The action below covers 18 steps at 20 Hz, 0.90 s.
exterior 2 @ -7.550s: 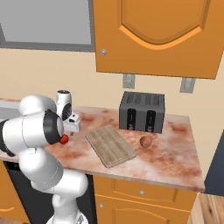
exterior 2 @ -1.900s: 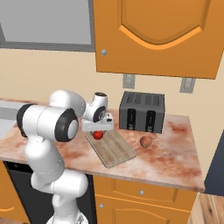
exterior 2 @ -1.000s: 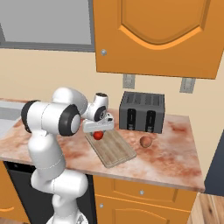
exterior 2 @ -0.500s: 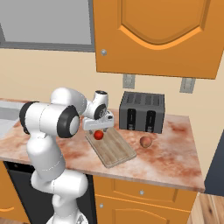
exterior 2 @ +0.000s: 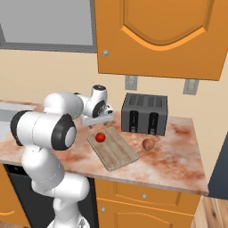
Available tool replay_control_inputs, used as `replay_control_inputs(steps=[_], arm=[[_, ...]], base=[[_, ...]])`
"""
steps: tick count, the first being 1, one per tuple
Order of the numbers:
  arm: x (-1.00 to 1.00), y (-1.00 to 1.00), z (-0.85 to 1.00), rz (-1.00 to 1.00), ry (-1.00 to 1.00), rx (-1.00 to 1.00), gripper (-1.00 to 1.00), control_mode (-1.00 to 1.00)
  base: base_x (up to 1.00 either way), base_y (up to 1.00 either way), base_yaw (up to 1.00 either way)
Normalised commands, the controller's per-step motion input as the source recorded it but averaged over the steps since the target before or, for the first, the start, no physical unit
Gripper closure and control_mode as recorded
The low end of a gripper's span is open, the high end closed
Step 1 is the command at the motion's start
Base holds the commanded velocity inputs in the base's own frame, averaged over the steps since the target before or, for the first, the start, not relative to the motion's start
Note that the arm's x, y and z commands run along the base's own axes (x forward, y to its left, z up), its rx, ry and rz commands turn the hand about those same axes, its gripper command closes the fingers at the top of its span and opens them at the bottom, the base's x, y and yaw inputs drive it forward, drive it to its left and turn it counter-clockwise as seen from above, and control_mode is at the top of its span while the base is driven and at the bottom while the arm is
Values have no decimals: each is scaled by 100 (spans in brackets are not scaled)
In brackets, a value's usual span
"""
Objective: Place the avocado, onion, tomato, and bell pepper on the cutting board.
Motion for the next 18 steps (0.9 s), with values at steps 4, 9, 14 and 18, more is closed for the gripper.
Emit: replay_control_inputs(steps=[4, 9, 14, 18], arm=[[-23, 22, 51, 0, -26, 0, -100, -100], [-39, 25, 52, -1, -22, 0, -100, -100], [-70, 4, 47, -11, -13, 2, -100, -100], [-67, 1, 48, -10, -19, 5, -100, -100]], base=[[0, 0, 0], [0, 0, 0], [0, 0, 0], [0, 0, 0]])
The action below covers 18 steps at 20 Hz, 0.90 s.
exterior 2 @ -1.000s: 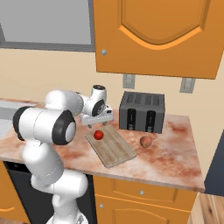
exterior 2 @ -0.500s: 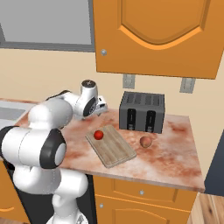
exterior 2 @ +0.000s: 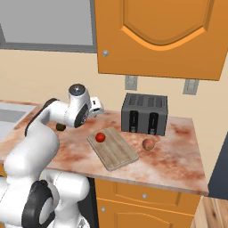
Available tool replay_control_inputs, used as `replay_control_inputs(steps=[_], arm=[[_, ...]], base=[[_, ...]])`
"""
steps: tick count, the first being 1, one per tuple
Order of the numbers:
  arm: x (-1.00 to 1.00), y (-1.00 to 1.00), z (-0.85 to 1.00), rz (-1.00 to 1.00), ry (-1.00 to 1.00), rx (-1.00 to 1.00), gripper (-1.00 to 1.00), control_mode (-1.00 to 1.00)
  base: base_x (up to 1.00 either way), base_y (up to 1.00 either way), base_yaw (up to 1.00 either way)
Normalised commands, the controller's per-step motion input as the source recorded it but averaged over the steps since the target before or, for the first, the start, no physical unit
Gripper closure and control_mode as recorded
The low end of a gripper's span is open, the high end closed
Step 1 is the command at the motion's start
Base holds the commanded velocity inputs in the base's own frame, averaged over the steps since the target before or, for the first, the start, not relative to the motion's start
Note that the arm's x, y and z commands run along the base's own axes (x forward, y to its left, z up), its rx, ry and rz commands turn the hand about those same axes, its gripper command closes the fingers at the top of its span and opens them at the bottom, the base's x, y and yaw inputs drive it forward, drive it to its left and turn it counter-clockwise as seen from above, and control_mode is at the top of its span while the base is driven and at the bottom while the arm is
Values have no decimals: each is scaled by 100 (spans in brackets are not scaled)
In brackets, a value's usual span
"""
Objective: Place the avocado, onion, tomato, and bell pepper on the cutting board.
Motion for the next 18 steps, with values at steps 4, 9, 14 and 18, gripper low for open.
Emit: replay_control_inputs(steps=[4, 9, 14, 18], arm=[[-74, 3, 23, -6, -8, 8, -100, -100], [-92, 29, 0, -1, -11, 0, -100, -100], [-68, 62, 16, -13, -1, 0, -100, -100], [-56, 57, 54, -18, 0, 0, -100, -100]], base=[[0, 0, 0], [0, 0, 0], [0, 0, 0], [0, 0, 0]])
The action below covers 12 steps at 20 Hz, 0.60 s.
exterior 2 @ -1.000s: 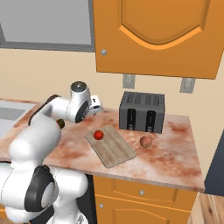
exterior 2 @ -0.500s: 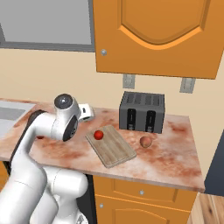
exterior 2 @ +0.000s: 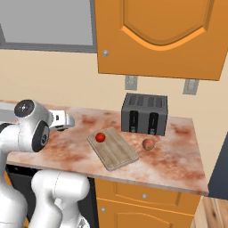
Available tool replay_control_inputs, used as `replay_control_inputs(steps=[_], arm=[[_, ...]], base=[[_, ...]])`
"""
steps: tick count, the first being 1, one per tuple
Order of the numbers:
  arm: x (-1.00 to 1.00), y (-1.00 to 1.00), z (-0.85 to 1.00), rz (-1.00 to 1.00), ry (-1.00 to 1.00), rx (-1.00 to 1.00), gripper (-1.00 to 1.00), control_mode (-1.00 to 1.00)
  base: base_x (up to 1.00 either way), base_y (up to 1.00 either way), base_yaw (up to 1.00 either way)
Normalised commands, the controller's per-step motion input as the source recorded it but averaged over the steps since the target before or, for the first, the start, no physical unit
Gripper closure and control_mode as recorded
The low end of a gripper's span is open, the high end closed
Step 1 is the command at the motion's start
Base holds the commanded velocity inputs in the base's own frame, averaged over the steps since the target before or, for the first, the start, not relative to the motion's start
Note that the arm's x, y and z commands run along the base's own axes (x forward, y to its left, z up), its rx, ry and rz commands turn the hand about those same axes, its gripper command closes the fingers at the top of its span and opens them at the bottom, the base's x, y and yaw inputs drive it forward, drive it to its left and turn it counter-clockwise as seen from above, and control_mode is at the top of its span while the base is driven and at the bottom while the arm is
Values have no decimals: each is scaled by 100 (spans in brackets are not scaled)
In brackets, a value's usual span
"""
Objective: Place the avocado, onion, tomato, and bell pepper on the cutting board.
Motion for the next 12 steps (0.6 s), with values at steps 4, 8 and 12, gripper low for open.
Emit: replay_control_inputs(steps=[4, 8, 12], arm=[[-39, 45, 47, -14, 3, 0, -100, -100], [-18, 59, 33, -6, 14, 1, -100, -100], [-15, 42, 31, -1, 16, 13, -100, -100]], base=[[0, 0, 0], [0, 0, 0], [0, 0, 0]])
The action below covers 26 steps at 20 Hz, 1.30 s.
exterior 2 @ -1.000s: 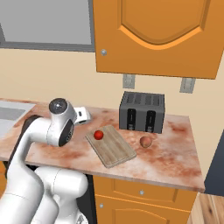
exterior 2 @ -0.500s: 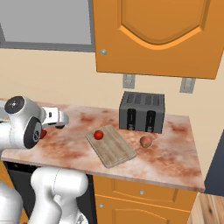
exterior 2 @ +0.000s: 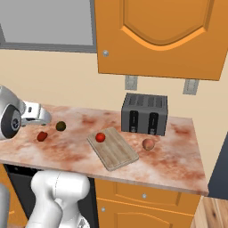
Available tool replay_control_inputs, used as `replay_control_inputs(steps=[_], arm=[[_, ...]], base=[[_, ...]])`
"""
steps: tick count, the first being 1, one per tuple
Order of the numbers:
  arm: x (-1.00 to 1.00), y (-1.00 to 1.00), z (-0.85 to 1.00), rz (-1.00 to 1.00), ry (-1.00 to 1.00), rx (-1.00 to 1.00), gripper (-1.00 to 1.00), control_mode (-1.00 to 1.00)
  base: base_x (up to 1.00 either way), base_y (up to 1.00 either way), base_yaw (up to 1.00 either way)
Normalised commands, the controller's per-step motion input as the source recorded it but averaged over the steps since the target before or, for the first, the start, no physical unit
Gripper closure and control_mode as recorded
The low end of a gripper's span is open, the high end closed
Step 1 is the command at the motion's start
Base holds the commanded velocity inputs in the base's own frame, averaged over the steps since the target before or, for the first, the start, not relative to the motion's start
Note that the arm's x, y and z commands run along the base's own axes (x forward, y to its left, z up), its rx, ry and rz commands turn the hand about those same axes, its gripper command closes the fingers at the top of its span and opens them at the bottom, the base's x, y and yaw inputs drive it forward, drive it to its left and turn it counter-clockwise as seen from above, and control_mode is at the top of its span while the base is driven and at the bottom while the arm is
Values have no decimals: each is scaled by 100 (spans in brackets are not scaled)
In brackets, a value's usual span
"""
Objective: Place the avocado, onion, tomato, and bell pepper on the cutting board.
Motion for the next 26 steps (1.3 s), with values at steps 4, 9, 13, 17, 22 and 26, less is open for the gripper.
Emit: replay_control_inputs(steps=[4, 9, 13, 17, 22, 26], arm=[[-17, 13, 27, 0, 9, 22, -100, -100], [-24, 27, 17, 0, 6, 17, -100, -100], [-49, 34, 11, 0, 0, 15, -100, -100], [-36, 45, 1, 0, 0, 6, -100, -100], [-8, 45, 0, -7, 0, 0, -100, -100], [0, 6, 0, -16, 1, 0, -100, -100]], base=[[0, 0, 0], [0, 0, 0], [0, 0, 0], [0, 0, 0], [0, 0, 0], [0, 0, 0]])
